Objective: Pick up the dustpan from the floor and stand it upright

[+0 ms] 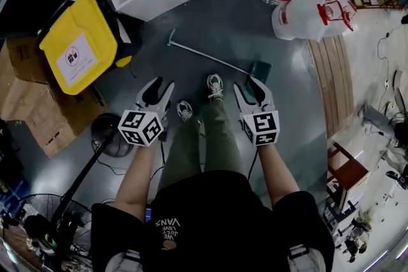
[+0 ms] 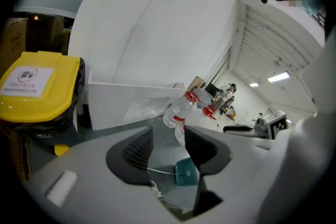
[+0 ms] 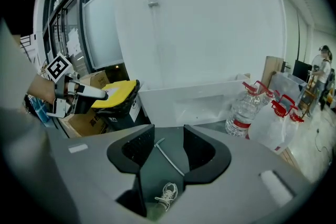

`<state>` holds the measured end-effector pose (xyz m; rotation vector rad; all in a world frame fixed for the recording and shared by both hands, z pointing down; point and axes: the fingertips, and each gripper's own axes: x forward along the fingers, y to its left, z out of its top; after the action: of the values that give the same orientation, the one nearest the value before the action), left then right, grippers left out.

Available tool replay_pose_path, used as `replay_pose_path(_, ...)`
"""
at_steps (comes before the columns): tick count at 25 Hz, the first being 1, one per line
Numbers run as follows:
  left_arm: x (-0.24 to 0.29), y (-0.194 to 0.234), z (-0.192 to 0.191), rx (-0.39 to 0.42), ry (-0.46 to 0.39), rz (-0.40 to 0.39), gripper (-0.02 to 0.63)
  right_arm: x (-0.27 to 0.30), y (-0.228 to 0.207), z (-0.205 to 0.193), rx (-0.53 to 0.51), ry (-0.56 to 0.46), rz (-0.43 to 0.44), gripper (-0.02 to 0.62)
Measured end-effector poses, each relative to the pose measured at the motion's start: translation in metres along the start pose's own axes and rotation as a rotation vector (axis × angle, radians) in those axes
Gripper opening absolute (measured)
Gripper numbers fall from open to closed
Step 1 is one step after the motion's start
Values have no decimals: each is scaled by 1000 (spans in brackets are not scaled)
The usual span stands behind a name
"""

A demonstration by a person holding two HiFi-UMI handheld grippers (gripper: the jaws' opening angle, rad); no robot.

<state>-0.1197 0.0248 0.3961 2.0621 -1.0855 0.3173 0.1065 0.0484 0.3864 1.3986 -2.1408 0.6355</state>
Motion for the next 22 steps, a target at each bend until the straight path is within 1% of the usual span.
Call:
replay_pose_path(4, 41, 19, -18, -32, 31, 25, 204, 36, -24, -30, 4, 52, 12, 149)
replay_pose_path(9, 90, 44, -47, -68, 66, 58, 210, 82, -52, -77, 30, 136, 24, 149)
replay_pose_path(14, 130, 79, -83, -101, 102, 87, 210, 132, -65, -131, 32, 213, 41, 149)
replay_pose_path(18, 164, 109, -113, -127, 118, 106, 210, 176, -77, -176, 0, 263, 38, 149)
replay_pose_path(22, 191, 135, -149, -147, 138, 127, 210, 213, -83, -228, -47, 338, 62, 149)
